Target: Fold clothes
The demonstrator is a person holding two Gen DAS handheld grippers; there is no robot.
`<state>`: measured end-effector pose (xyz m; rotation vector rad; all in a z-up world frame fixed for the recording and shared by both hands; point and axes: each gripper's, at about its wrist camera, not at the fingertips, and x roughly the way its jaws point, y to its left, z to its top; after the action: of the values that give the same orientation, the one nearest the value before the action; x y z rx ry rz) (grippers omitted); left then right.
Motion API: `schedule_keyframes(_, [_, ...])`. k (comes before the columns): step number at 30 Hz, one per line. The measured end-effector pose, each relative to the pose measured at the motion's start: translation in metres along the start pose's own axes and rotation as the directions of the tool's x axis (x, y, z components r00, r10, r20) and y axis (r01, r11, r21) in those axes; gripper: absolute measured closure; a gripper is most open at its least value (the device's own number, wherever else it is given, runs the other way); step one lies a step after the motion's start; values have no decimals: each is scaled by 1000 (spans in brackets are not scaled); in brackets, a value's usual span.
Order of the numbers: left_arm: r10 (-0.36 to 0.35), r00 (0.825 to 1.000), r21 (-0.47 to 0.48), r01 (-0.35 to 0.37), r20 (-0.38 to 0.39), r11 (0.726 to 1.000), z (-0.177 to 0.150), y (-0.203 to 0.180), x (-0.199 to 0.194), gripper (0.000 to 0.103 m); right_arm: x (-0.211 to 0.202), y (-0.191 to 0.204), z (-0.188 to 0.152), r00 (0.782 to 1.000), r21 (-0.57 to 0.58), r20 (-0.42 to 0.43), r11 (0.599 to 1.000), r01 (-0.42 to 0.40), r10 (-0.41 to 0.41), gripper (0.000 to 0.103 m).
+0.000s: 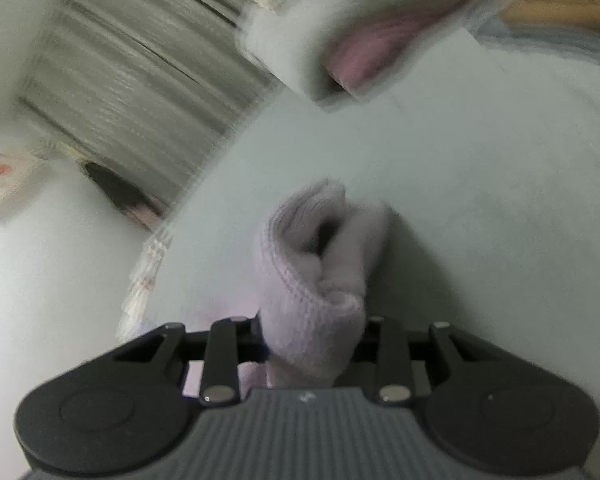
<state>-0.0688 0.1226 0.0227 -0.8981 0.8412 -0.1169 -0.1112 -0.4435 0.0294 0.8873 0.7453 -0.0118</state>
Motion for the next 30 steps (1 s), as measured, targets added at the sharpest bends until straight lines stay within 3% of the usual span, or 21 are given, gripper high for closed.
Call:
schedule_keyframes(7, [-37, 999, -8, 37, 0, 999, -9, 9, -24, 80, -27, -1, -9, 998, -51, 0, 997, -65, 65, 74])
schedule_keyframes(10, [-33, 999, -42, 33, -21, 999, -10, 17, -22, 77, -22, -3, -8, 998, -65, -37, 997, -44, 41, 72])
schedule_keyframes(12, [-43, 998, -117, 38, -45, 992, -7, 28, -21, 74, -10, -10, -2, 993, -63, -116, 998, -17, 9, 60])
schedule_keyframes(13, [-38, 999, -132, 33, -37, 991, -5, 30, -23, 74, -9, -18, 3, 990, -36, -144, 999, -5, 0, 46])
schedule_keyframes(14, [-27, 999, -137, 24, -20, 990, -3, 29, -26, 74, -11, -21, 7, 990, -22, -142, 1000, 4, -7, 42])
schedule_keyframes(16, [-6, 1000, -148, 8, 12, 989, 0, 27, -32, 74, -21, -22, 24, 995, -68, -75, 996, 66, -71, 35])
schedule_keyframes(17, [1, 999, -108, 4, 42, 994, 6, 22, -36, 75, -27, -17, 29, 992, -126, -15, 984, 126, -129, 22])
schedule_keyframes(20, [6, 989, 70, -17, 148, 997, 28, 1, -51, 69, -40, 1, 35, 973, -303, 102, 925, 229, -207, 15])
schedule_keyframes(22, [-1, 976, 186, -40, 217, 982, 43, -13, -60, 68, -38, 23, 29, 963, -465, 158, 844, 267, -218, 14])
schedule_keyframes(23, [-4, 975, 278, -59, 220, 959, 47, -27, -53, 68, -35, 34, 25, 958, -540, 185, 792, 285, -219, 14])
schedule_keyframes(24, [-12, 980, 336, -56, 198, 940, 48, -37, -44, 68, -29, 50, 19, 951, -639, 222, 705, 308, -214, 14])
schedule_keyframes(26, [-28, 993, 441, -27, 117, 897, 45, -58, -22, 68, -19, 71, 10, 952, -745, 243, 592, 306, -185, 15])
schedule_keyframes(30, [-8, 998, 574, -29, 62, 818, 34, -91, 12, 67, 14, 105, -5, 972, -836, 203, 496, 233, -114, 20])
